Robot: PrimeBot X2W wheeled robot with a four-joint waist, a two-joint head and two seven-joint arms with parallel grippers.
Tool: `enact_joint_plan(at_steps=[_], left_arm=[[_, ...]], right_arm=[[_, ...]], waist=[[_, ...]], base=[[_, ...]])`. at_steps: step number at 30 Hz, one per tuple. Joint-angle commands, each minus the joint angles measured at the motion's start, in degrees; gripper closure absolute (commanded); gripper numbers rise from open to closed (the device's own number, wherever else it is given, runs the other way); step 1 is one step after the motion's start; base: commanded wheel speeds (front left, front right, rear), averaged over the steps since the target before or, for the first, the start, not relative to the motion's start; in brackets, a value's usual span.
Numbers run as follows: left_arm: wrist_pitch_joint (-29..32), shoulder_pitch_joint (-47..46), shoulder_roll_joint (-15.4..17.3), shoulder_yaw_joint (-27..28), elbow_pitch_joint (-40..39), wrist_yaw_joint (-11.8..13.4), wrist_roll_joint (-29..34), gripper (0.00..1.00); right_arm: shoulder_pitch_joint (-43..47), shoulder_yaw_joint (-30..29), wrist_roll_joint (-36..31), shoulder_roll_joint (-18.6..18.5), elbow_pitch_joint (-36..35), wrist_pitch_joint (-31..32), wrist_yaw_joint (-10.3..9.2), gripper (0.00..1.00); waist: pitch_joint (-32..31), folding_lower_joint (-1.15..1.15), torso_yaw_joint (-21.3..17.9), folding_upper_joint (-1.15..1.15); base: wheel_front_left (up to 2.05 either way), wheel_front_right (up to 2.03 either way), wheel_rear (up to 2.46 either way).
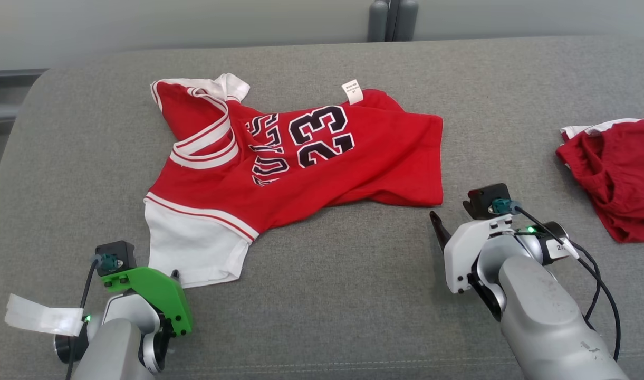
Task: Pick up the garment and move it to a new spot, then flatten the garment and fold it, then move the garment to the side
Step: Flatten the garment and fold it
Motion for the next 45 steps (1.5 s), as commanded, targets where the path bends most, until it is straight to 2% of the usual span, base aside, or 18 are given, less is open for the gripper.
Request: enact_joint_plan(at_steps=[1, 7, 19, 21, 22, 23, 24, 25, 27, 30, 31, 32, 33, 34, 35, 36, 42, 45], left_arm=[[0.5, -0.2, -0.3, -0.4, 0.3, 0.1, -0.2, 0.00], [0.8, -1.0, -0.3, -1.1, -0.4, -0.2, -0.1, 0.00], [0.3, -3.0, -0.3, -1.9, -0.5, -0.2, -0.5, 0.00], [0.3, -3.0, -0.4, -2.1, -0.6, -0.2, -0.6, 0.13], [0.4, -2.9, -0.4, -2.1, -0.7, -0.1, -0.7, 0.36], [0.6, -2.8, -0.5, -2.2, -0.7, 0.0, -0.8, 0.48], [0.8, -2.6, -0.4, -2.2, -0.7, 0.2, -0.8, 0.49], [1.3, -2.3, -0.3, -2.2, -0.8, 0.5, -0.7, 0.48], [2.2, -1.7, -0.2, -2.1, -1.0, 0.7, -1.1, 0.42], [3.9, -0.5, 0.0, -2.3, -1.7, 0.9, -1.6, 0.27], [4.5, -0.1, 0.0, -2.4, -2.1, 0.9, -1.7, 0.22], [5.3, 0.5, 0.3, -2.6, -3.1, 1.1, -1.8, 0.23], [5.7, 0.8, 0.4, -2.7, -3.7, 1.2, -1.8, 0.35], [6.0, 1.0, 0.5, -2.7, -4.1, 1.3, -1.9, 0.51], [6.0, 1.0, 0.5, -2.7, -4.1, 1.3, -1.9, 0.51], [6.5, 1.4, 0.8, -2.8, -5.1, 1.4, -2.0, 1.00], [6.2, 1.9, 0.4, -2.4, -7.8, 1.3, -3.1, 1.00], [3.8, 1.8, -0.3, -1.0, -10.3, 0.8, -4.6, 1.00]], right_arm=[[-1.6, 0.0, -0.4, -0.1, 1.1, -1.1, -0.09, 0.00], [-5.9, -0.5, -1.4, -0.1, 7.2, -3.2, -0.09, 0.00], [-10.6, 6.4, 4.9, -0.1, 15.2, -6.4, -0.09, 0.00], [-11.0, 7.1, 5.4, -0.1, 16.0, -7.0, -0.09, 0.18], [-11.1, 7.3, 5.4, -0.1, 16.5, -7.2, -0.09, 0.37], [-11.1, 7.5, 5.5, -0.1, 17.1, -7.5, -0.09, 0.40], [-11.3, 7.6, 5.5, -0.1, 17.6, -7.7, -0.09, 0.36], [-11.5, 7.7, 5.6, -0.1, 18.1, -7.9, -0.09, 0.32], [-12.0, 7.8, 5.6, -0.1, 19.0, -8.2, -0.09, 0.35], [-12.9, 7.8, 5.2, -0.2, 20.1, -9.0, -0.09, 0.18], [-13.3, 7.8, 5.1, -0.1, 20.4, -9.1, -0.09, 0.20], [-13.8, 7.9, 5.2, -0.1, 20.7, -9.8, -0.09, 0.35], [-13.9, 8.0, 5.3, -0.1, 20.8, -10.3, -0.09, 0.54], [-14.0, 8.1, 5.3, -0.1, 21.0, -10.6, -0.09, 0.73], [-14.0, 8.1, 5.3, -0.1, 21.0, -10.6, -0.09, 0.73], [-14.3, 8.3, 5.5, -0.1, 21.3, -11.1, -0.09, 1.00], [-14.7, 8.9, 5.7, -0.1, 22.1, -11.6, -0.09, 1.00], [-14.9, 8.9, 6.1, -0.1, 22.1, -12.5, -0.09, 1.00]], waist=[[1.1, 0.00, 1.0, 0.00], [2.9, 0.00, 2.3, 0.00], [4.5, 0.00, 4.5, 0.00], [4.5, 0.00, 4.6, 0.00], [4.4, 0.00, 4.6, 0.00], [4.3, 0.00, 4.6, 0.00], [4.2, 0.00, 4.6, 0.00], [4.1, 0.00, 4.6, 0.00], [4.1, 0.00, 4.6, 0.00], [4.0, 0.00, 4.6, 0.00], [4.0, 0.00, 4.6, 0.00], [4.0, 0.00, 4.7, 0.00], [4.0, 0.00, 4.8, 0.00], [4.0, 0.00, 4.9, 0.00], [4.0, 0.00, 4.9, 0.00], [3.9, 0.00, 4.9, 0.00], [3.4, 0.00, 4.9, 0.00], [2.7, 0.00, 4.7, 0.00]], base=[[0.00, 0.00, 0.00], [0.00, 0.00, 0.00], [0.00, 0.00, 0.00], [0.00, 0.00, 0.00], [0.00, 0.00, 0.00], [0.00, 0.00, 0.00], [0.00, 0.00, 0.00], [0.00, 0.00, 0.00], [0.00, 0.00, 0.00], [0.00, 0.00, 0.00], [0.00, 0.00, 0.00], [0.00, 0.00, 0.00], [0.00, 0.00, 0.00], [0.00, 0.00, 0.00], [0.00, 0.00, 0.00], [0.00, 0.00, 0.00], [0.00, 0.00, 0.00], [0.00, 0.00, 0.00]])
